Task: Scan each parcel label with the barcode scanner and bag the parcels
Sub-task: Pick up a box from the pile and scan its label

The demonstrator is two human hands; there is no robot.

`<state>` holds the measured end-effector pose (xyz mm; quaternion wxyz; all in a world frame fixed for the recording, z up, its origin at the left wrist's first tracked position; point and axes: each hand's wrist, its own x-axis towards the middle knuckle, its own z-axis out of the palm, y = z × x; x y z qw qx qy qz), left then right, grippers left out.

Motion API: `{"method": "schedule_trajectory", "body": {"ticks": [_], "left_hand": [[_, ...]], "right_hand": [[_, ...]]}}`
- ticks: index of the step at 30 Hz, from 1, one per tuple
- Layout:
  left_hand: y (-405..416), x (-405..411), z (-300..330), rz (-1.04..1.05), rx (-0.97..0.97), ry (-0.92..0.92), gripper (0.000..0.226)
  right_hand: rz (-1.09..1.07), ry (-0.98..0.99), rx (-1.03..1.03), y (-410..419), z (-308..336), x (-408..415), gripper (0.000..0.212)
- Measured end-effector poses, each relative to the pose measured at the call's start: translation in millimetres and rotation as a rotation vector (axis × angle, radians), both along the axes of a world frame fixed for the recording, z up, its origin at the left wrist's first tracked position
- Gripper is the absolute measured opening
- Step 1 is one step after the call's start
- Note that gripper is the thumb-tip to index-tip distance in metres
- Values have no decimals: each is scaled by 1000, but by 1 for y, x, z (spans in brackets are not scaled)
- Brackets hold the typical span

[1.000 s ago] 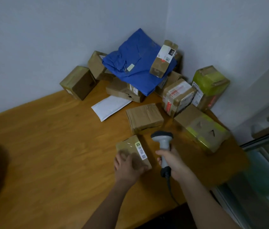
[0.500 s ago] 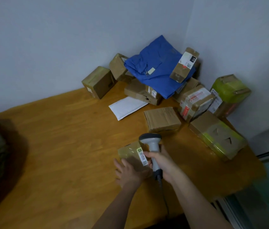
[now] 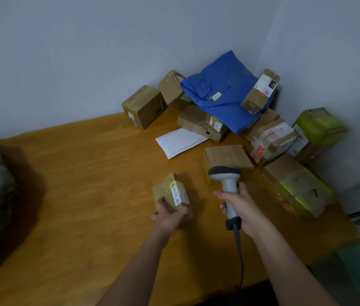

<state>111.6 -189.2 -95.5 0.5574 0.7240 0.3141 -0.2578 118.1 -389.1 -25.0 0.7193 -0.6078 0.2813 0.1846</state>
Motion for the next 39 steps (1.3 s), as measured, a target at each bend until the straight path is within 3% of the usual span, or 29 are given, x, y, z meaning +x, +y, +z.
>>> {"method": "schedule_trajectory", "body": {"ticks": [3,8,12,17,20,24,28,30,33,35,37,39], "left_hand": [[35,11,32,291,-446,26,63],[79,16,84,259,-856,-44,56],[96,17,115,170,-983,-60,57],[118,18,137,110,-1036,-67,65],[131,18,149,109,-942,-107,53],[139,22,169,-83,-410,-314,30],[136,28,192,-361,-203,-417,66],[132,31,198,-389,-220,-503,65],[131,32,201,-331,-218,-592,56],[135,30,197,-246,-199,-595,45],[142,31,185,-41,-175,-553,36],[151,34,171,231,-214,-484,31]], "right_hand": [[8,-61,11,16,17,10,59],[15,-223,-1,46,51,28,48],[84,-313,-23,68,79,36,66],[182,-366,-91,88,103,41,62],[195,-377,-160,93,110,47,70],[305,-446,-363,90,125,59,94],[502,-563,-601,94,148,59,98],[566,-604,-700,99,156,58,96],[567,-634,-697,105,163,58,84],[503,-632,-609,108,165,57,61],[430,-610,-520,111,168,56,36],[370,-542,-439,116,171,56,36]]}}
